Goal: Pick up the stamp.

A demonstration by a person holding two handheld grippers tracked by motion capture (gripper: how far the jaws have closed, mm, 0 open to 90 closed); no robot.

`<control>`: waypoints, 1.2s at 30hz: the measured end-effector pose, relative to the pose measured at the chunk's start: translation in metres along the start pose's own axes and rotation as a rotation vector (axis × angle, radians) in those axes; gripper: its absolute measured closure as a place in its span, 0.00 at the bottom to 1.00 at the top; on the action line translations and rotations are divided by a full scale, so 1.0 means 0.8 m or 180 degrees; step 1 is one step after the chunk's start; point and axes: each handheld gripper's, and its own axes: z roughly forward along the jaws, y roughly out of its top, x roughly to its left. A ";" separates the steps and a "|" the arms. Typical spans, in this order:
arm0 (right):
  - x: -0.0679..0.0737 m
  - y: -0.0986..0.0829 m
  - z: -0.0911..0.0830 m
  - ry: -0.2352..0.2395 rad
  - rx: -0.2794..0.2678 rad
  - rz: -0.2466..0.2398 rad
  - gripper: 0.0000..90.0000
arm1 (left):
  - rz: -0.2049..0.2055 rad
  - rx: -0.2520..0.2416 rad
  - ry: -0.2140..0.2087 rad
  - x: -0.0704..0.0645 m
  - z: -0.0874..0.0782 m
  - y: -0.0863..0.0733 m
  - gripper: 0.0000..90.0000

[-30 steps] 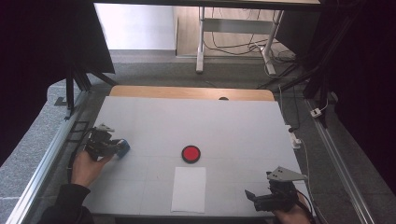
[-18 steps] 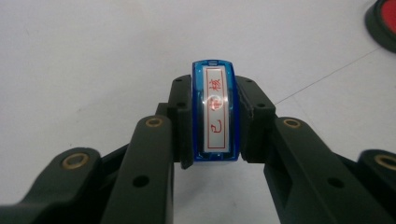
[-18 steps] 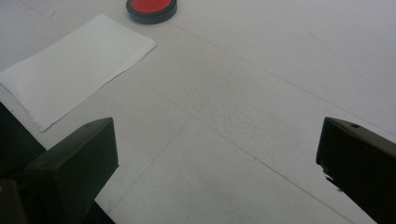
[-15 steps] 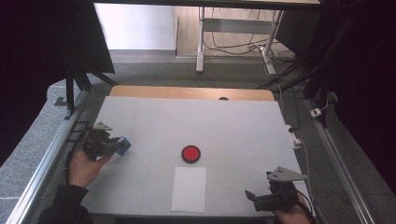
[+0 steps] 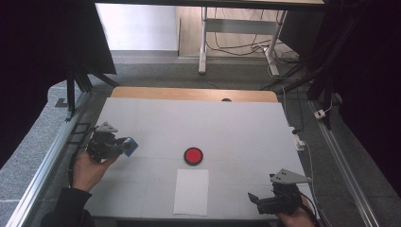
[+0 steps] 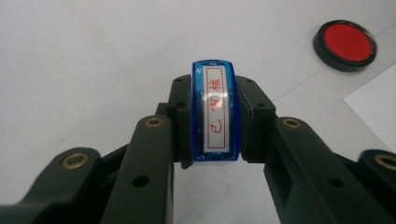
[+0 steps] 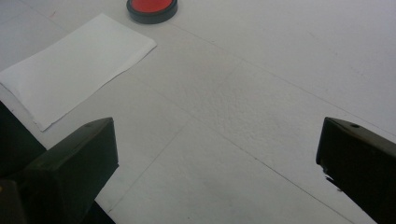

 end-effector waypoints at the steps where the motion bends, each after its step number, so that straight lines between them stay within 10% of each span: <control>1: 0.000 0.000 0.000 0.0000 0.0000 0.0000 0.00 | 0.0006 -0.0014 -0.0025 -0.002 -0.001 0.001 0.78; 36: -0.001 0.000 0.000 0.0005 0.0007 0.0014 0.00 | 0.0720 -0.0153 -0.0542 -0.096 -0.001 0.055 0.78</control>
